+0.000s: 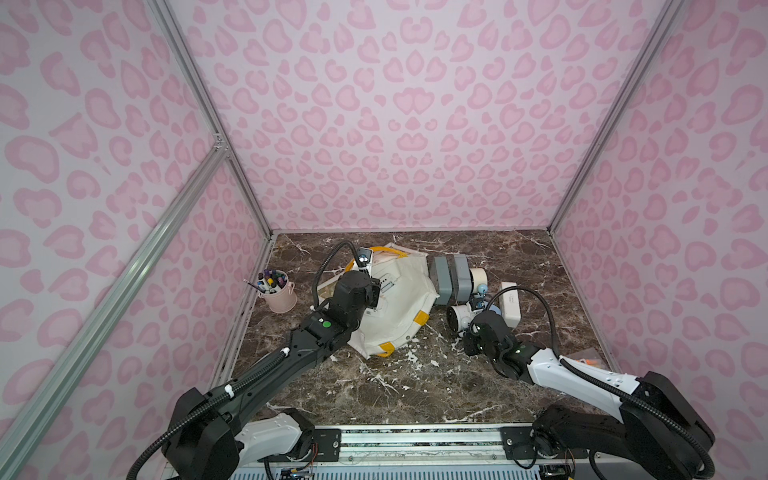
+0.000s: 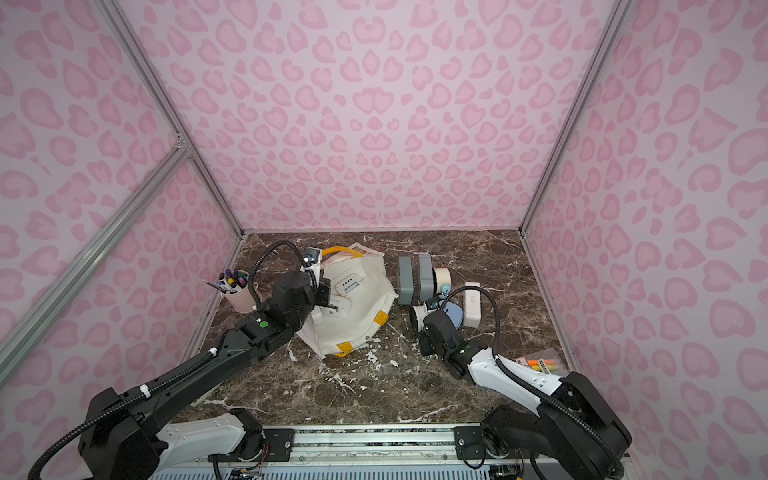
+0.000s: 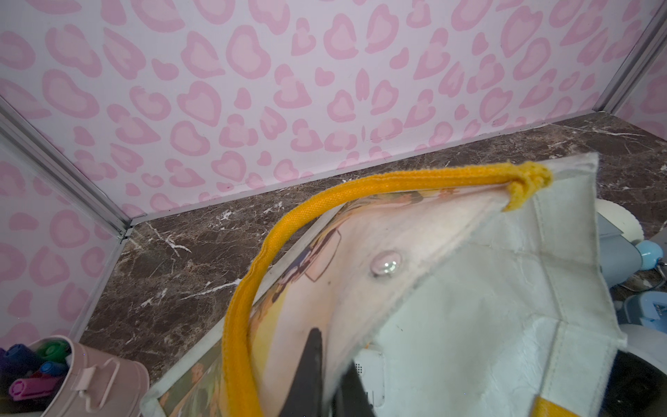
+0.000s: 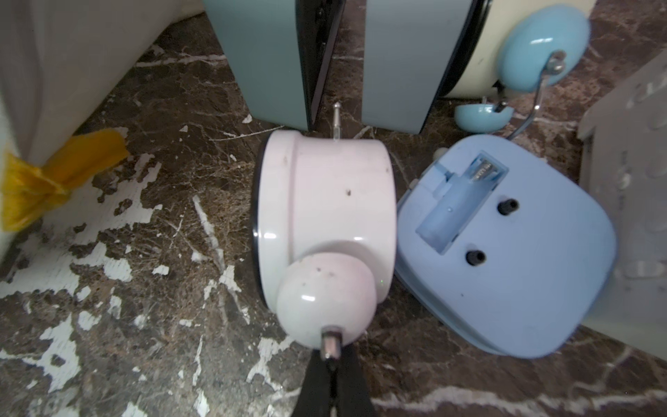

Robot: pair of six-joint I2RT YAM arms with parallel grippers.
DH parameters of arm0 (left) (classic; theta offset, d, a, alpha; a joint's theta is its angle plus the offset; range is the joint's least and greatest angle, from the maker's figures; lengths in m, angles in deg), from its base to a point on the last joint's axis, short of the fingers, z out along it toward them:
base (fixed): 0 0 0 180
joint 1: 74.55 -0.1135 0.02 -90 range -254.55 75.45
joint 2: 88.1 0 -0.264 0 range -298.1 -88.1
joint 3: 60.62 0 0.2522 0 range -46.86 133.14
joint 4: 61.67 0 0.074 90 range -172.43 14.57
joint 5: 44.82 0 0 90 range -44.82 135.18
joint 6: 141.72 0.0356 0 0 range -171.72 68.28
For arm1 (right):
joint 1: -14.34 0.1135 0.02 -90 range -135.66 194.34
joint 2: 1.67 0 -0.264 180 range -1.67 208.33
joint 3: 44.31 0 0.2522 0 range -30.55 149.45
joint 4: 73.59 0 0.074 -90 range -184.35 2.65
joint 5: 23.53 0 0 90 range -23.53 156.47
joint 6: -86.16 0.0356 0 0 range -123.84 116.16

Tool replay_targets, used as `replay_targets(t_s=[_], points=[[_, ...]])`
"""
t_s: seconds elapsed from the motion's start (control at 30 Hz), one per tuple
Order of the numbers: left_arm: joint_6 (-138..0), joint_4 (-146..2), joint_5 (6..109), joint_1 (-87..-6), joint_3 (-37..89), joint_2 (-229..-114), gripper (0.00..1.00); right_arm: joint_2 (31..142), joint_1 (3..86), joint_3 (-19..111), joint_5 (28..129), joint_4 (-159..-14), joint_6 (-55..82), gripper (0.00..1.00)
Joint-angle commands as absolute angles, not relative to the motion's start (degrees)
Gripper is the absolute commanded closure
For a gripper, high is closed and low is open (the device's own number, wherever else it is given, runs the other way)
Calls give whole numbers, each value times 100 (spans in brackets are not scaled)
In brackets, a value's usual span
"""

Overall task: Take the alarm clock out of the canvas bag
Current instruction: Place the alarm at the center of the board.

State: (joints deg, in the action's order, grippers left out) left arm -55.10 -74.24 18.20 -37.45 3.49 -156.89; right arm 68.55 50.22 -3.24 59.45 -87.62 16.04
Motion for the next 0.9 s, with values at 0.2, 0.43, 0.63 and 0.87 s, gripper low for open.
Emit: replay_targets(t_s=[0.2,0.43,0.63,0.87], points=[[-5568,-7377,1758,-3751,392,-15683,97,6935,5017,-242,5986,-8797,1591,100],[-5588,-7346,1742,-3742,391,-15683,97,7066,5020,-192,5973,-8867,1625,100],[-5587,-7367,1741,-3742,396,-15683,97,7032,5015,-228,5931,-8823,1699,91],[-5618,-7376,1724,-3744,390,-15683,97,7044,5016,-242,5926,-8823,1708,79]])
